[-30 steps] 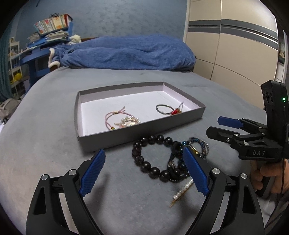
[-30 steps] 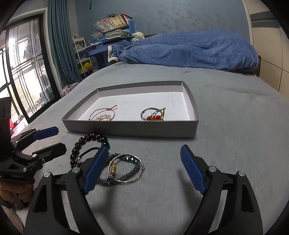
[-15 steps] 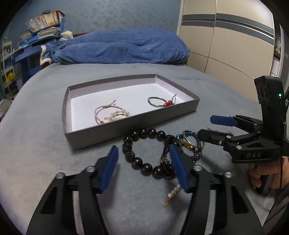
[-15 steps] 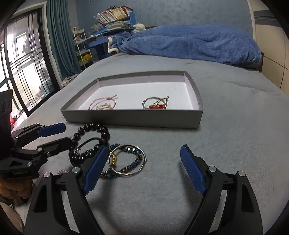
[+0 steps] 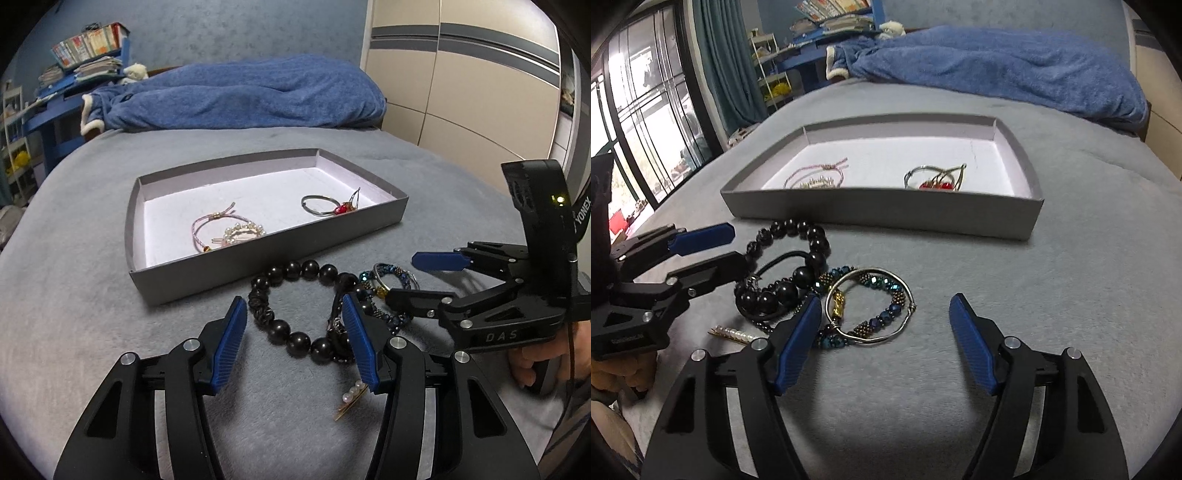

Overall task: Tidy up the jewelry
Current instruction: 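Move both tools back over the remaining bracelets, then grasp the black hair tie with the left tool while the right tool grasps a silver bangle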

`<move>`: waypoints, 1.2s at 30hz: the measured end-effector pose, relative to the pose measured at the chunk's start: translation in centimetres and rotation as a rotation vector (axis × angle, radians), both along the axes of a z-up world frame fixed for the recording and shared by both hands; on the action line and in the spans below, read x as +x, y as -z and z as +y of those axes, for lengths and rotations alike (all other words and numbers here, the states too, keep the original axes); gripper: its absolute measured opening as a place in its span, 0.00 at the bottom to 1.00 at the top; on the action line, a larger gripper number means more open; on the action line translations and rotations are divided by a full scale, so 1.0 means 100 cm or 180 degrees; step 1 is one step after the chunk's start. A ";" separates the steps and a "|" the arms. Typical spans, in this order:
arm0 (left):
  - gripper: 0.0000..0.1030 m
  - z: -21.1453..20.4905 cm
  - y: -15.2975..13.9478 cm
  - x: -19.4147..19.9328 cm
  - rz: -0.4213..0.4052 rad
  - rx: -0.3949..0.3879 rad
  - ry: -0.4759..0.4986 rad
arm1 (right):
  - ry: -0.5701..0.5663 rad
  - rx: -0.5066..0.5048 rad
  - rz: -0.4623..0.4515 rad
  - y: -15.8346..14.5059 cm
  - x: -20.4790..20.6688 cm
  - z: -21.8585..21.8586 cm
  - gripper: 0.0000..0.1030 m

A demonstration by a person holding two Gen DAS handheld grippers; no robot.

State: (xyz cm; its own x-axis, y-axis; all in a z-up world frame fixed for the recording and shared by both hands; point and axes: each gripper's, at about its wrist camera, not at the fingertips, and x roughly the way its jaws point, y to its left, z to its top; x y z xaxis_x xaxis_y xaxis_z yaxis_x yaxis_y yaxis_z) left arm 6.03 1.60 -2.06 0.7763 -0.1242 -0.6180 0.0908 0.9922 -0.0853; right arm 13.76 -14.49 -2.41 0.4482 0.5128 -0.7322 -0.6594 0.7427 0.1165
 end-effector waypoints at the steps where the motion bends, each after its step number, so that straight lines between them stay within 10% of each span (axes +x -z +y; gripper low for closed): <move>1: 0.54 0.000 0.000 0.000 -0.0003 -0.0001 0.0001 | -0.0015 -0.0001 0.0028 0.001 0.001 0.000 0.62; 12: 0.52 -0.021 0.001 0.000 -0.0034 0.0250 0.0265 | -0.0003 0.0318 -0.0101 -0.011 -0.007 -0.017 0.49; 26: 0.07 -0.033 0.004 0.003 0.0009 0.0319 0.0495 | 0.0045 0.0363 -0.0061 -0.012 -0.002 -0.019 0.49; 36: 0.07 -0.005 -0.017 -0.016 -0.0352 -0.0238 0.0314 | 0.0066 0.0425 -0.0073 -0.013 -0.002 -0.022 0.49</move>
